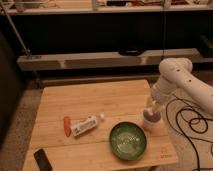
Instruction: Place the white sponge in the ceramic cup
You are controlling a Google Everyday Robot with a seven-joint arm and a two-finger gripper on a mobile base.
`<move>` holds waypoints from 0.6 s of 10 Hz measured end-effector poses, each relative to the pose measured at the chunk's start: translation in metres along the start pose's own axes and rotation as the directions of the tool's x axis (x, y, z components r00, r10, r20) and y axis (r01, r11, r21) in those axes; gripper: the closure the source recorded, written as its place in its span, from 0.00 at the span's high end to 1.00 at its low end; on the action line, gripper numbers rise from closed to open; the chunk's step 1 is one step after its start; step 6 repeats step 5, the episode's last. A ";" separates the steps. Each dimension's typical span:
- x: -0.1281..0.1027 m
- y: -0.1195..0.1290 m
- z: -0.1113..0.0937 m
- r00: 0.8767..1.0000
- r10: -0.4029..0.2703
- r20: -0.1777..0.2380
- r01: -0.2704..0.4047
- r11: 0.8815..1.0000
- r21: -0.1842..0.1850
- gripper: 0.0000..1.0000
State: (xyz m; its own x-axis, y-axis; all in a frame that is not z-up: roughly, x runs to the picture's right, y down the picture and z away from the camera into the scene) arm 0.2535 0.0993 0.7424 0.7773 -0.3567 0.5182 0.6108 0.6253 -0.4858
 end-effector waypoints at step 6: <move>0.001 0.008 0.002 1.000 0.022 -0.005 -0.022 0.999 -0.029 0.00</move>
